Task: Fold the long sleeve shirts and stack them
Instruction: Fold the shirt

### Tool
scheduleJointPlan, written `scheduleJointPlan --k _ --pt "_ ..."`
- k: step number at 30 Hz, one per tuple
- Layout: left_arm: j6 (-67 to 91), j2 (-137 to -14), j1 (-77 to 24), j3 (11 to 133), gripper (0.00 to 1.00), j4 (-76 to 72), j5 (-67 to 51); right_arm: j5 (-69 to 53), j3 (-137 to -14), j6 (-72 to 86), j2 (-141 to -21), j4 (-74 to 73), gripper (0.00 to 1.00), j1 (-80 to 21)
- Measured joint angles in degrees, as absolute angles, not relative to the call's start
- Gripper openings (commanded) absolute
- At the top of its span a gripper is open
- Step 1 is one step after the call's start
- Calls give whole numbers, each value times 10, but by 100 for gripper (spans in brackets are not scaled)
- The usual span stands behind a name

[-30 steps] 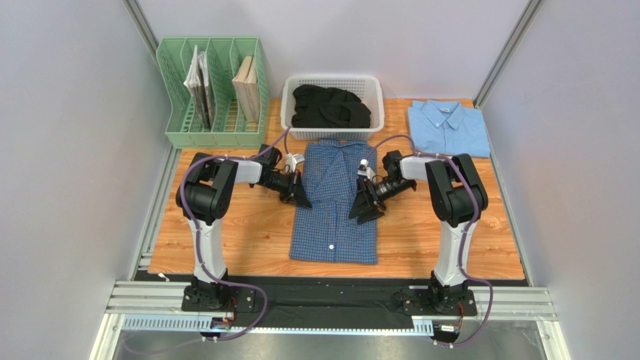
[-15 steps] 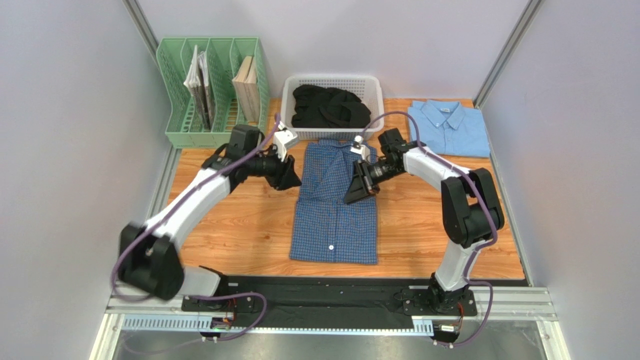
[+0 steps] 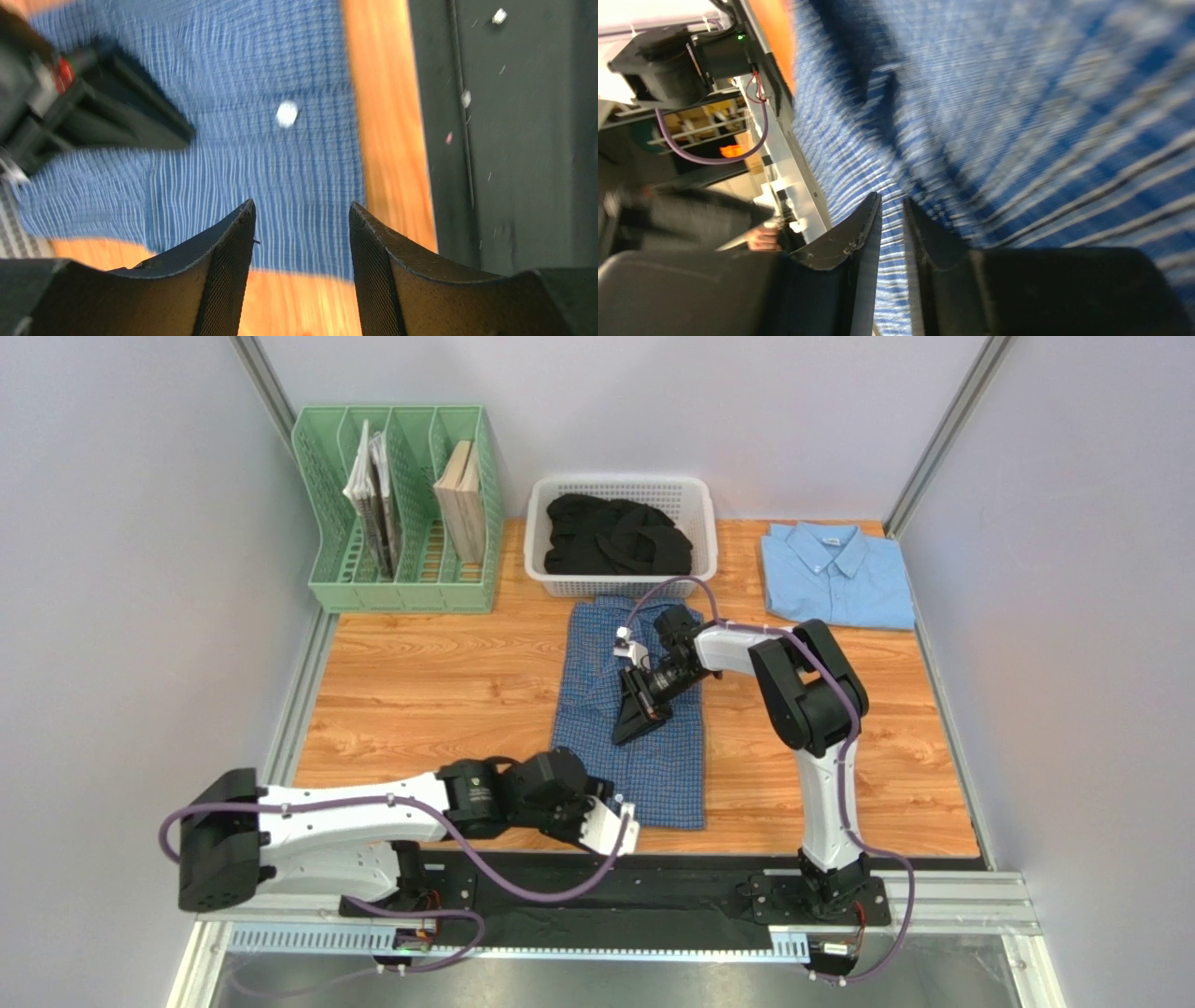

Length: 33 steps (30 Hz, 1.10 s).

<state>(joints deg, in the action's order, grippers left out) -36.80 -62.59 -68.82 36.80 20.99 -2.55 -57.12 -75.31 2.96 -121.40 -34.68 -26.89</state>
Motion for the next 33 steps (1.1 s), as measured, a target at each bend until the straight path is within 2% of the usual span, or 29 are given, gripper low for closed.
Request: scheduleJointPlan --k 7,12,15,16,19,24,30,33 --pt "-364 -740 -791 368 57 116 45 -588 -753 30 -1232 -346 24 -266" --pt "-371 -821 -799 352 54 48 89 -591 -753 30 -1235 -345 24 -265" --pt "-382 -851 -799 350 30 -4 123 -596 -754 30 -1238 -344 24 -264" --pt "-383 -858 -799 350 19 -11 128 -597 -754 30 -1239 -344 24 -264" --pt "-390 -873 -802 352 0 -22 148 -600 -755 29 -1241 -344 24 -264" --pt "-375 -852 -803 373 0 42 140 -601 -754 29 -1240 -343 25 -268" --pt "-322 -758 -797 467 0 241 68 -595 -718 28 -1212 -340 27 -312" --pt "-295 -728 -798 526 0 329 18 -589 -698 25 -1182 -349 32 -352"
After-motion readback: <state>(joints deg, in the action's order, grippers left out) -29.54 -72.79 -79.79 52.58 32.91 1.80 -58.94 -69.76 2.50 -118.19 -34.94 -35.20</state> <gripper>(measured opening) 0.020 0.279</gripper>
